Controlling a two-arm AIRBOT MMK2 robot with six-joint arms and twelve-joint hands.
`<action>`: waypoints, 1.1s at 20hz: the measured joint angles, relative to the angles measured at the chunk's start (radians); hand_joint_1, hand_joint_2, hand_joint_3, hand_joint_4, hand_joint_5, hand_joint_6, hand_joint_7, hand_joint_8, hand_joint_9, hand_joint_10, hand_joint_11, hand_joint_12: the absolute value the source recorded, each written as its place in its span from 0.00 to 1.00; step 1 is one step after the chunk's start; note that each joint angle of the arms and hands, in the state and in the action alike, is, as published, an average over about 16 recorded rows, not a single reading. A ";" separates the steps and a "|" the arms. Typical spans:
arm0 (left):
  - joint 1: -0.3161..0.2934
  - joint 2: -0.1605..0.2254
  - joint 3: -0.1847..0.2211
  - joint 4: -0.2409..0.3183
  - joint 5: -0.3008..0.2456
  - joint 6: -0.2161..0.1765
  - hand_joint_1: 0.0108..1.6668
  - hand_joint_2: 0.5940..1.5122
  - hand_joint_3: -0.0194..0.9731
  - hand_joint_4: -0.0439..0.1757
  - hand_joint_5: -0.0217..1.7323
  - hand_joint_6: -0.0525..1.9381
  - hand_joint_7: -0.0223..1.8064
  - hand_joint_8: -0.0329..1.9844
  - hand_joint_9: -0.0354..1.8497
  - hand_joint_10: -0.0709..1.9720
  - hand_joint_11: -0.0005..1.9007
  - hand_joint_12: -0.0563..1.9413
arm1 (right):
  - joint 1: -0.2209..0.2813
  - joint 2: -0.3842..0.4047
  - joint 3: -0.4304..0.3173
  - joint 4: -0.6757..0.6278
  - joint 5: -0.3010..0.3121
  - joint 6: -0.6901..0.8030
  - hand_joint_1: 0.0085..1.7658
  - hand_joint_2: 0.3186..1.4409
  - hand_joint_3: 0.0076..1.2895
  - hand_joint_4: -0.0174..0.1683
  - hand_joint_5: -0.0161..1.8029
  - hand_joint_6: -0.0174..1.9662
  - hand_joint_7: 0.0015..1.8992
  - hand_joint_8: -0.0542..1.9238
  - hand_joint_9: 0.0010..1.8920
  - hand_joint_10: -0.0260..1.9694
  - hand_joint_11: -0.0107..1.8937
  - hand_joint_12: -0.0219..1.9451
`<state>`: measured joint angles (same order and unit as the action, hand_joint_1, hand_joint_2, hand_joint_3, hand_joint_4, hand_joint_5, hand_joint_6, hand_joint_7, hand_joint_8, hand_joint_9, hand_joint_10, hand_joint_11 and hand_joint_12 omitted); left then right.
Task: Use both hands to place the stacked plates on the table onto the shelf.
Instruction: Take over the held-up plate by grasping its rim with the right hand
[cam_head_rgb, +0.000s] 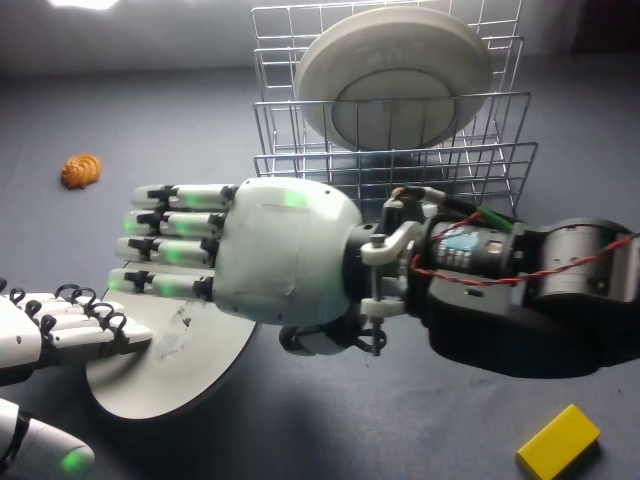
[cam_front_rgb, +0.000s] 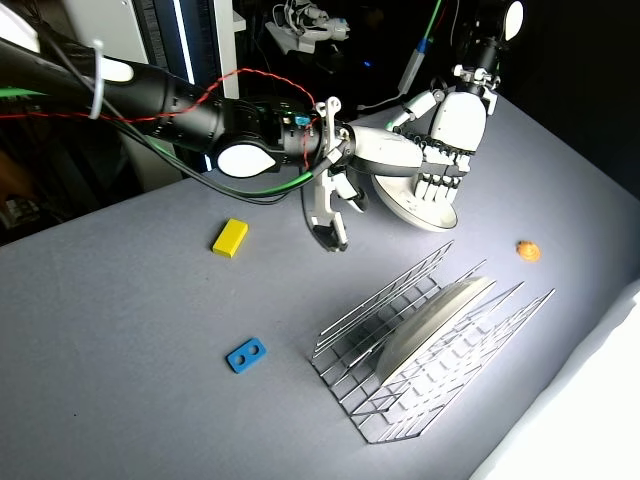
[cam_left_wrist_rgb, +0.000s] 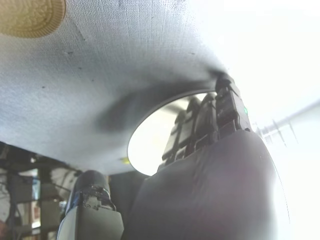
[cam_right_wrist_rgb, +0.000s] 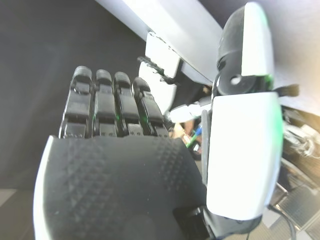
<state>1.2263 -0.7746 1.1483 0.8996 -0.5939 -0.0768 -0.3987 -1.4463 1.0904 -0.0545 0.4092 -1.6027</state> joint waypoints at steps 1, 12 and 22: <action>0.000 0.000 0.000 0.000 0.000 0.000 0.00 0.52 0.02 0.18 0.01 0.01 0.01 0.01 0.00 0.00 0.01 0.02 | 0.001 -0.013 0.008 0.000 -0.008 -0.005 0.59 0.50 0.00 0.12 0.02 0.02 0.00 0.03 0.01 0.01 0.01 0.01; 0.004 -0.002 0.004 -0.007 -0.004 0.000 0.00 0.53 0.02 0.19 0.01 0.01 0.01 0.01 0.00 0.00 0.01 0.02 | 0.005 -0.124 0.098 0.019 -0.043 -0.061 0.58 0.53 0.00 0.12 0.03 0.02 0.01 0.03 0.01 0.01 0.02 0.06; 0.011 -0.005 0.011 -0.019 -0.013 -0.002 0.00 0.53 0.02 0.21 0.01 0.01 0.02 0.01 0.00 0.00 0.02 0.02 | -0.002 -0.164 0.150 0.034 -0.037 -0.095 0.55 0.64 0.00 0.10 0.19 0.06 0.18 0.09 0.17 0.06 0.06 0.42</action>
<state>1.2368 -0.7793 1.1596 0.8811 -0.6066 -0.0787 -0.4003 -1.6106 1.2401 -0.0203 0.3724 -1.6978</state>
